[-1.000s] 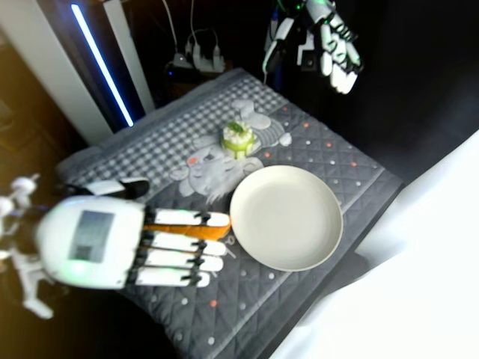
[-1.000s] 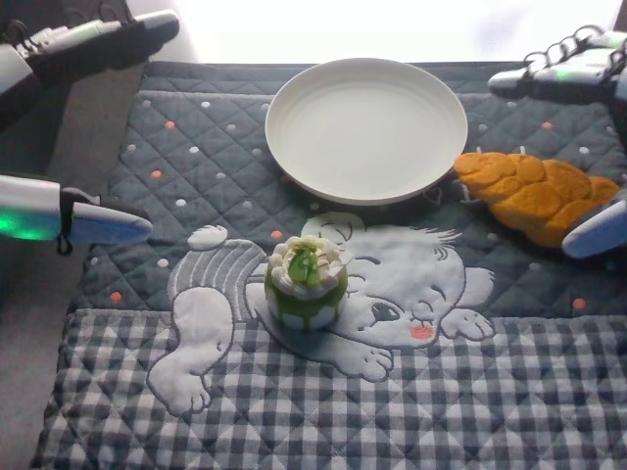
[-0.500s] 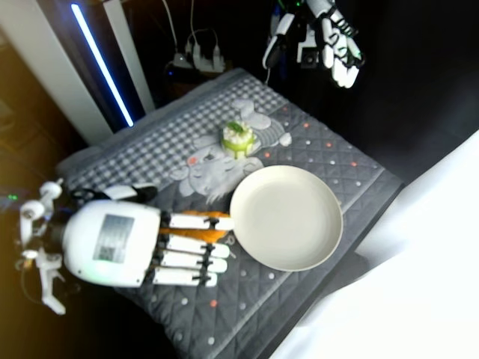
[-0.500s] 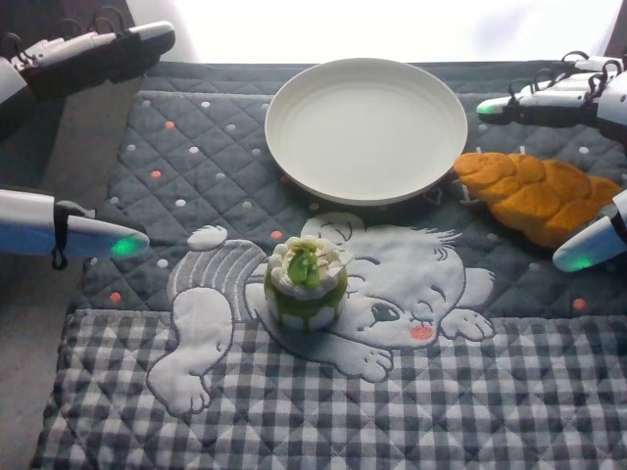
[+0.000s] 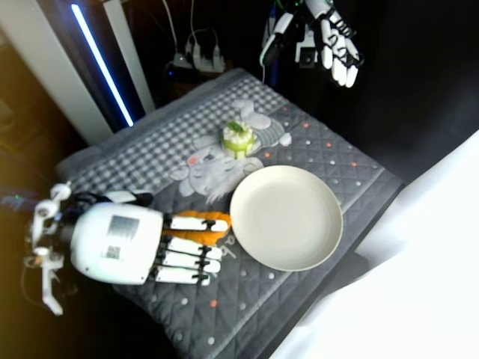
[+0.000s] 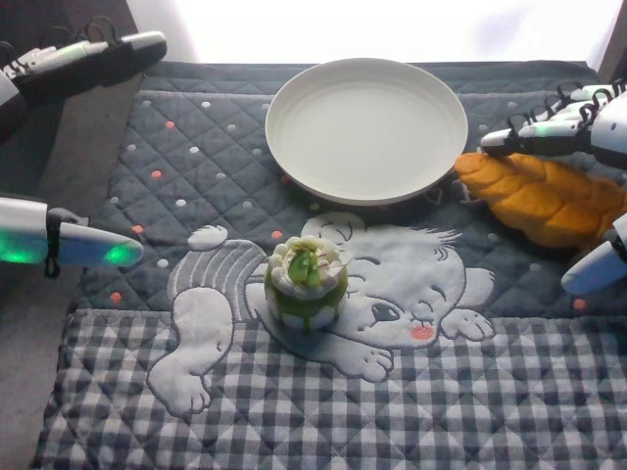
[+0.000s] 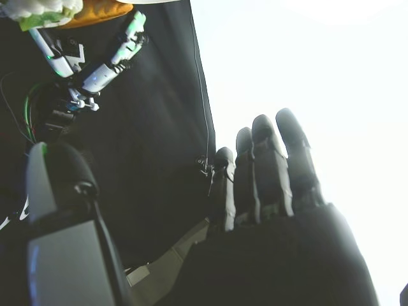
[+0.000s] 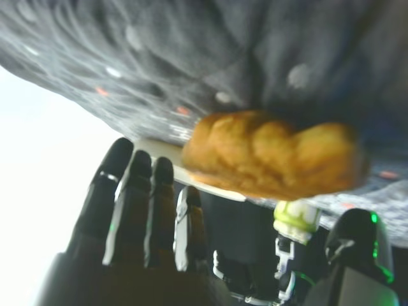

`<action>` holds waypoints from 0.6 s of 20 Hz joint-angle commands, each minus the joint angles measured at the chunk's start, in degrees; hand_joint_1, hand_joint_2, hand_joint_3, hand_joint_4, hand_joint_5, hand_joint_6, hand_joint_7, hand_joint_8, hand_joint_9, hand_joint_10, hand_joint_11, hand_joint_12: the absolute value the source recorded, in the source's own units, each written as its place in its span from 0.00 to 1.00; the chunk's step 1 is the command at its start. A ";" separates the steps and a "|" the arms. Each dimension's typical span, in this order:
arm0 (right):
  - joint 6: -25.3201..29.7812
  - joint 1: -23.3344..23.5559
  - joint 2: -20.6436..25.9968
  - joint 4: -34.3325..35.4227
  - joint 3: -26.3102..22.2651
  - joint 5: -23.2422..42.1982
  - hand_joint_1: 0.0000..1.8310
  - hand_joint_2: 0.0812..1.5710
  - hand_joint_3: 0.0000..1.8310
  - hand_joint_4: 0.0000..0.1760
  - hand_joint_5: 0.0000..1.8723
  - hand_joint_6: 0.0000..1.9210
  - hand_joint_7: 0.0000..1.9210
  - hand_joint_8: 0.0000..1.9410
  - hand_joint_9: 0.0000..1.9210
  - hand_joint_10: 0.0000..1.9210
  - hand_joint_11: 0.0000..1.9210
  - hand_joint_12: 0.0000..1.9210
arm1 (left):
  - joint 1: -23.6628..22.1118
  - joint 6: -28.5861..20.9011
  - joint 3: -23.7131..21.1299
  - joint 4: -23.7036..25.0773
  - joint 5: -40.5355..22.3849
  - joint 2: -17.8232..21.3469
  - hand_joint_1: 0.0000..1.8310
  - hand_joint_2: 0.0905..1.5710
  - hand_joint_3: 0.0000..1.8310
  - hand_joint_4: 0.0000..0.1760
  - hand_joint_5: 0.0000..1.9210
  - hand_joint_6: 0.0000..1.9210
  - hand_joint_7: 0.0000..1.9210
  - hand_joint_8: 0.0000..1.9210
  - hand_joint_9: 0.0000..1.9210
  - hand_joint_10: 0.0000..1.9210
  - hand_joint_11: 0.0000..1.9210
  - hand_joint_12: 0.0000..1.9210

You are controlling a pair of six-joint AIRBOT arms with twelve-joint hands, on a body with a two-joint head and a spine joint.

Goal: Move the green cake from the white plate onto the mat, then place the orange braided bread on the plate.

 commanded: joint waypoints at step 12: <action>0.17 -0.03 0.04 0.96 0.51 2.48 0.71 0.70 0.00 0.00 0.48 0.42 0.53 0.57 0.58 0.37 0.51 0.41 | 0.63 -0.20 -0.16 -2.53 -8.09 0.26 0.49 0.47 0.00 0.35 0.10 0.00 0.13 0.00 0.14 0.00 0.00 0.31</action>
